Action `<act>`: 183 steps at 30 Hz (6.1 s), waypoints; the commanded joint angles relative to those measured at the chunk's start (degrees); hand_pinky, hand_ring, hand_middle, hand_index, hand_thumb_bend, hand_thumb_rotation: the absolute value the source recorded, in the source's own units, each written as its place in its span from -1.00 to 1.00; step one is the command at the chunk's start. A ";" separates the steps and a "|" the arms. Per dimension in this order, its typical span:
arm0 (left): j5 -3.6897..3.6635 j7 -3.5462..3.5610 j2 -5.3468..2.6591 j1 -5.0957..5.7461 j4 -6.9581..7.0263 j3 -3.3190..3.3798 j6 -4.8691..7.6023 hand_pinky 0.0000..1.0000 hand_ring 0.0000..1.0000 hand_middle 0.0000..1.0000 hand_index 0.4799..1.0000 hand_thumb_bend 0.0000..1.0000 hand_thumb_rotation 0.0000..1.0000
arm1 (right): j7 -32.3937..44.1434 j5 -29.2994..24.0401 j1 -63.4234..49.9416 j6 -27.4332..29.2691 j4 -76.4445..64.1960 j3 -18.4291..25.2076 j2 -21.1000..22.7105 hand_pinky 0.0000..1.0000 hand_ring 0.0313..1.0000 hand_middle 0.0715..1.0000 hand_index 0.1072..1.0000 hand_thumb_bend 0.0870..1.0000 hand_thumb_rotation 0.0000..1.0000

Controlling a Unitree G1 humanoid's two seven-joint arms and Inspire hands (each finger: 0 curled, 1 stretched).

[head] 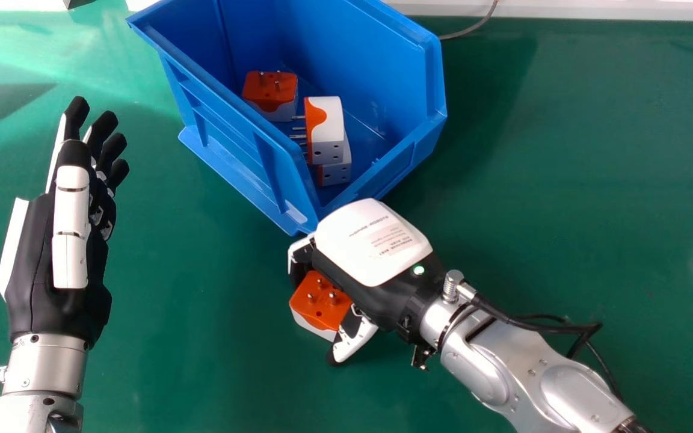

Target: Pick all objects and put in blue box

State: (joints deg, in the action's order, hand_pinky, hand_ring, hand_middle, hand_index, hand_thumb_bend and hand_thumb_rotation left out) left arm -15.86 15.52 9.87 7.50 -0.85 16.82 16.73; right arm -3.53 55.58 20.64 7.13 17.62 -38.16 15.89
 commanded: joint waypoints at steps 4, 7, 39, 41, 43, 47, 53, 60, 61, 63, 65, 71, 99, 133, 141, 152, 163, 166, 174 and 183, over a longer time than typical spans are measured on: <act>-0.20 0.18 0.45 0.28 1.12 0.29 0.85 0.94 0.92 0.94 0.96 -0.02 0.99 | 0.96 -0.24 -1.10 -0.90 0.24 0.76 1.39 -0.36 -0.19 0.01 -0.14 -0.10 -0.99; -0.30 -0.03 0.31 0.44 1.57 0.22 0.35 0.94 0.92 0.94 0.96 -0.02 0.99 | 1.27 -0.30 -1.56 -1.16 -0.61 0.84 1.43 -0.36 -0.19 0.01 -0.14 -0.10 -0.99; 0.14 -0.14 0.27 -0.17 0.64 -0.44 1.01 0.97 0.95 0.97 1.00 0.02 0.93 | 5.03 -4.99 -11.24 2.22 -18.51 3.01 1.83 -0.38 -0.20 -0.03 -0.11 -0.11 -1.00; 0.21 -0.19 0.25 -0.21 0.54 -0.45 1.20 0.98 0.96 0.98 1.00 0.02 0.93 | 5.28 -5.04 -11.83 2.15 -19.85 3.58 2.01 -0.38 -0.20 -0.03 -0.11 -0.11 -1.00; 0.19 -0.37 0.17 -0.17 0.71 -0.47 1.05 0.98 0.97 0.98 1.00 0.02 0.93 | 5.52 -5.35 -12.38 2.23 -21.08 4.21 2.26 -0.37 -0.20 -0.04 -0.11 -0.11 -1.00; -0.17 -0.20 0.26 -0.07 0.77 -0.45 0.77 0.99 0.97 0.98 1.00 0.02 0.93 | 3.23 -5.07 -13.81 3.53 -23.23 5.72 2.81 -0.37 -0.20 -0.05 -0.10 -0.11 -1.00; 0.26 -0.52 0.15 0.19 1.13 -0.54 0.89 0.98 0.96 0.98 1.00 0.03 0.92 | 5.36 -7.22 -16.62 3.68 -28.21 8.74 3.91 -0.37 -0.21 -0.07 -0.09 -0.11 -1.00; -0.05 -0.26 0.35 0.28 1.10 -0.41 0.90 0.99 0.97 0.99 1.00 0.04 0.92 | 9.03 -7.95 -21.20 2.60 -36.39 12.64 6.15 -0.36 -0.21 -0.08 -0.08 -0.11 -1.00; -0.18 -0.21 0.34 0.26 1.08 -0.39 0.86 0.99 0.97 0.99 1.00 0.04 0.92 | 9.57 -7.93 -21.96 2.34 -37.73 13.32 6.42 -0.35 -0.21 -0.09 -0.08 -0.11 -1.00; -0.10 -0.14 0.40 0.18 0.92 -0.41 0.93 0.99 0.97 0.99 1.00 0.04 0.92 | 10.33 -8.65 -23.50 2.16 -40.18 14.98 6.94 -0.35 -0.21 -0.09 -0.08 -0.11 -1.00; 0.14 -0.11 0.48 0.13 0.84 -0.50 0.96 0.99 0.97 0.99 1.00 0.04 0.92 | 10.64 -9.64 -24.66 2.67 -41.99 16.78 7.68 -0.35 -0.21 -0.09 -0.08 -0.11 -1.00; 0.08 0.07 0.65 -0.02 0.85 -0.56 0.78 0.98 0.96 0.99 1.00 0.04 0.92 | 11.64 -10.61 -27.73 2.76 -46.72 21.69 9.01 -0.34 -0.21 -0.11 -0.08 -0.11 -1.00; -0.71 1.52 0.76 0.15 0.87 -0.74 0.07 1.00 1.00 1.00 1.00 -0.06 0.98 | 12.82 -8.27 -11.46 1.52 -46.55 23.34 1.13 -0.39 -0.21 -0.07 -0.09 -0.11 -1.00; -0.33 1.65 1.26 0.59 1.44 -0.37 -0.19 0.98 0.99 1.00 1.00 -0.03 0.96 | 8.95 -3.42 7.71 0.77 -26.35 21.88 1.96 -0.39 -0.22 -0.08 -0.07 -0.12 -1.00; 0.33 0.91 1.00 1.06 2.21 -0.44 -0.39 0.99 1.00 1.00 1.00 -0.04 0.98 | 6.65 -2.97 11.62 -0.30 -18.51 19.18 -0.22 -0.38 -0.22 -0.09 -0.07 -0.11 -1.00; 0.15 1.06 0.92 0.99 2.08 -0.56 -0.48 1.00 1.00 1.00 1.00 -0.02 0.95 | 3.54 -2.38 15.09 1.40 -11.31 14.57 -1.35 -0.35 -0.20 -0.06 -0.10 -0.11 -1.00; -0.26 1.83 1.04 1.21 1.66 -0.21 -0.28 1.00 1.00 1.00 1.00 -0.05 0.97 | 1.76 -1.51 21.29 -0.65 -1.48 12.23 -2.92 -0.38 -0.21 -0.04 -0.09 -0.11 -1.00; -0.03 1.62 0.95 1.29 1.66 -0.11 -0.16 1.00 1.00 1.00 1.00 -0.05 0.98 | 0.04 -1.17 22.53 -0.71 0.70 12.02 -3.03 -0.39 -0.21 -0.04 -0.09 -0.11 -1.00; 0.29 0.89 0.70 1.36 1.77 -0.13 -0.13 0.94 0.97 0.99 1.00 -0.01 0.95 | -0.53 -0.05 26.65 -2.17 4.75 10.76 -2.59 -0.39 -0.21 -0.04 -0.08 -0.11 -1.00; 0.23 0.52 0.52 1.16 1.82 -0.25 -0.26 0.90 0.94 0.97 1.00 0.01 0.92 | -2.62 -0.88 29.27 -0.33 7.60 10.44 -2.01 -0.40 -0.22 -0.06 -0.07 -0.11 -1.00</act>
State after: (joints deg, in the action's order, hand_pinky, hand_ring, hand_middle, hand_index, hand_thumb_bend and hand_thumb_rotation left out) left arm -15.73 16.24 10.11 8.66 0.21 16.30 15.58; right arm -4.34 54.85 46.99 6.26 25.67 -27.83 13.66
